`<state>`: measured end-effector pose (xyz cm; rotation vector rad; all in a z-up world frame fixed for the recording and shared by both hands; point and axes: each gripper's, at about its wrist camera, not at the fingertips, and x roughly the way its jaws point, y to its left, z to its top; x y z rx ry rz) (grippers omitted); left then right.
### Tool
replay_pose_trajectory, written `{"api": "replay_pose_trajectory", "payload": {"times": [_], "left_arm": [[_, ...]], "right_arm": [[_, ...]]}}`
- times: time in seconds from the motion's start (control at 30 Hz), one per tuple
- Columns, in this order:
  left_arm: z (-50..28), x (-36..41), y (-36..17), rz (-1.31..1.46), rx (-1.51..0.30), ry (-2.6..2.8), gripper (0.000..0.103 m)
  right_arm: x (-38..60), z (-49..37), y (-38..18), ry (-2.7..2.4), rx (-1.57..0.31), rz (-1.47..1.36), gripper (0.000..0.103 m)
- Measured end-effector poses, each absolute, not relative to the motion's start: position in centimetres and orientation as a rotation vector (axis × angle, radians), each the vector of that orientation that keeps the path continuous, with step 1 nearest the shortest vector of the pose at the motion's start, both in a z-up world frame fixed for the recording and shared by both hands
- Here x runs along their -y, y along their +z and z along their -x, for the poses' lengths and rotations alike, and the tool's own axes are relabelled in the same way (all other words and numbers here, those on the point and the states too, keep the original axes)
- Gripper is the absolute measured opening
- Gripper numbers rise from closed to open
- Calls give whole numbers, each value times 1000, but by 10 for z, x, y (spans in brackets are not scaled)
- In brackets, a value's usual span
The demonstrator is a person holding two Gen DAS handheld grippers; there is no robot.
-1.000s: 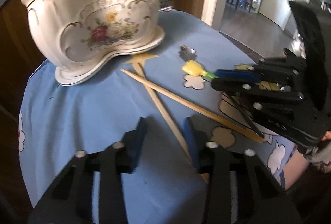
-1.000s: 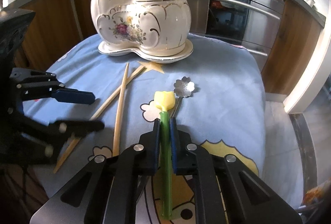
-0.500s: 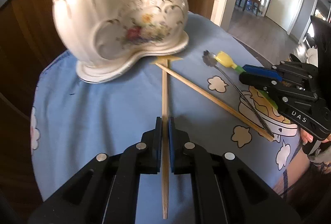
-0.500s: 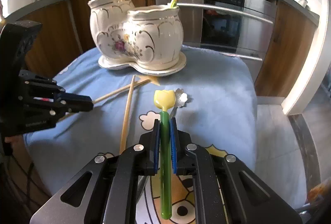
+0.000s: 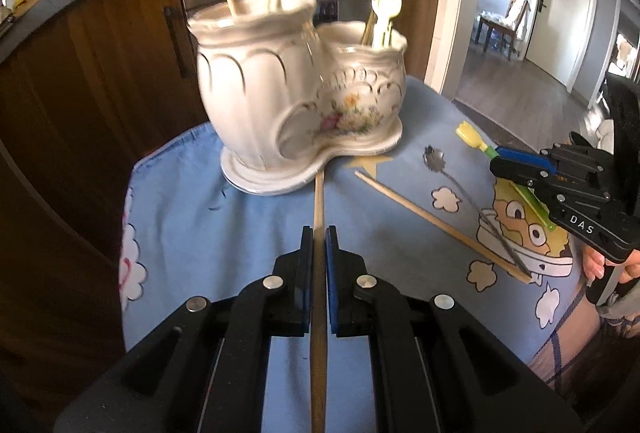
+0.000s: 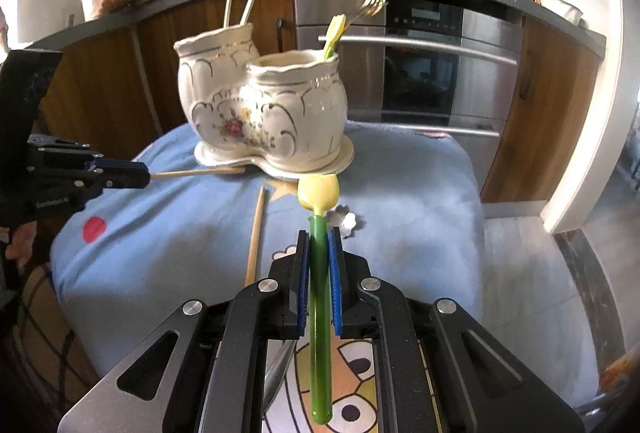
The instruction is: Organize utensils
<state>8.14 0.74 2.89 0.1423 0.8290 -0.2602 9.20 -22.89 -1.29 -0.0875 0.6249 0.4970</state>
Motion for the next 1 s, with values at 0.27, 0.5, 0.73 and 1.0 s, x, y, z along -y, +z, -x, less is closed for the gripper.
{"api": "replay_pose_trajectory", "payload": {"times": [0.27,0.5,0.73,1.0], "left_arm": [[-70,-8,51,-125,-717,-298,6],[-67,-13,55,-99,-684,-356,6],[-64,-13,48,-112,-677,-380,6],[-57,-13,78,-120,-603,-377,6]], "right_arm": [[242,-87,4,506,-548,19,10],[245,-89,8,507,-543,-4,10],[241,-91,9,512,-544,2,10],[240,-94,25,528,-511,-37,10]]}}
